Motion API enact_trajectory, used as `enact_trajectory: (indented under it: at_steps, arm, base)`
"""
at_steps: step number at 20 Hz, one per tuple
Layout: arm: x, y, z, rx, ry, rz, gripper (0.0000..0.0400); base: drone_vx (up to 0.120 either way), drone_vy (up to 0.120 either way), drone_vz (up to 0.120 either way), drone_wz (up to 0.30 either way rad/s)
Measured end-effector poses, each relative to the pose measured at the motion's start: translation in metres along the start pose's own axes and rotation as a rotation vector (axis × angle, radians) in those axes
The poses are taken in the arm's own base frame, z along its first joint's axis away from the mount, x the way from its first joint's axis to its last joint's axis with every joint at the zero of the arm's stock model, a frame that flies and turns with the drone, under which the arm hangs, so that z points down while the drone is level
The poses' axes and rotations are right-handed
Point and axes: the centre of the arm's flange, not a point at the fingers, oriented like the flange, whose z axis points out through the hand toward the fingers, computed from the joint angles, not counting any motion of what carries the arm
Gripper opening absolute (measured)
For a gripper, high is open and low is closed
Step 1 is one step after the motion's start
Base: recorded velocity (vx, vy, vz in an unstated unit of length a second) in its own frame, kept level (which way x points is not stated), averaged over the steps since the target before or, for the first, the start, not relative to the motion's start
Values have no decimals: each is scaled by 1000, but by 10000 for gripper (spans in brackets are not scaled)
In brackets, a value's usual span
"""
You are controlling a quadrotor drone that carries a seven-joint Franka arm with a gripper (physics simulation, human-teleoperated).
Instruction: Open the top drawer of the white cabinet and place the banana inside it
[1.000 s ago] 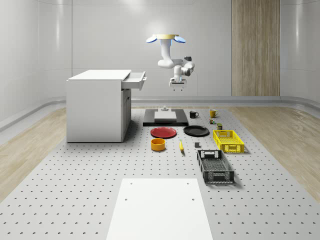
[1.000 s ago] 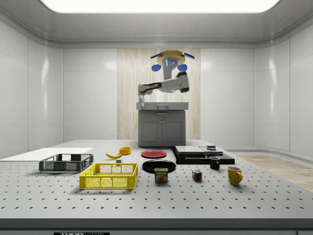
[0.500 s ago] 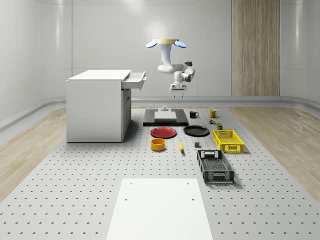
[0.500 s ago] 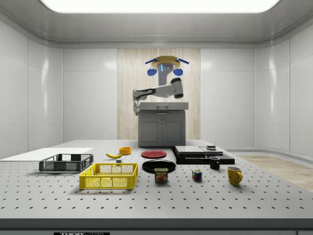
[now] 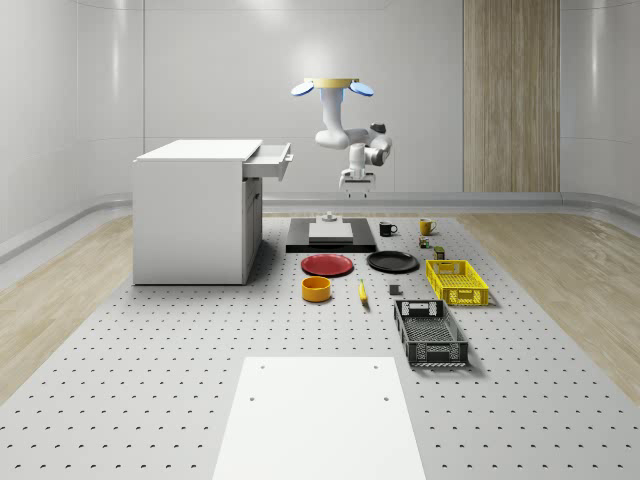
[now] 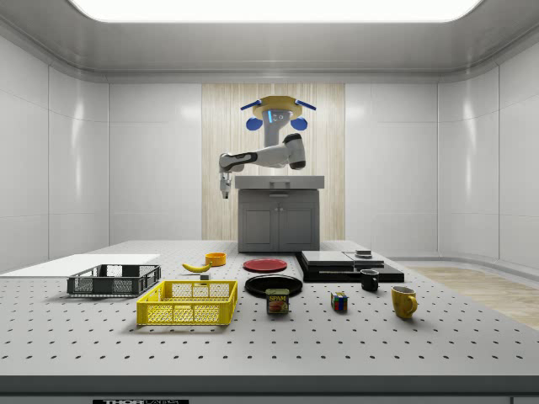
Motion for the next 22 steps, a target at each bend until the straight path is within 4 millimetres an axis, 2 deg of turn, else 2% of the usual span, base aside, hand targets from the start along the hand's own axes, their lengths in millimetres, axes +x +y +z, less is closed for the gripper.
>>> enact_trajectory:
  at_steps: [10, 13, 22]
  arm:
    - [0, 0, 0, 0, 0, 0, 400]
    - [0, 0, 0, 0, 0, 0, 400]
    - [0, 0, 0, 0, 0, 0, 400]
  base:
    - [120, 0, 0, 0]
    - [120, 0, -107, 0]
    - [4, 0, -120, 0]
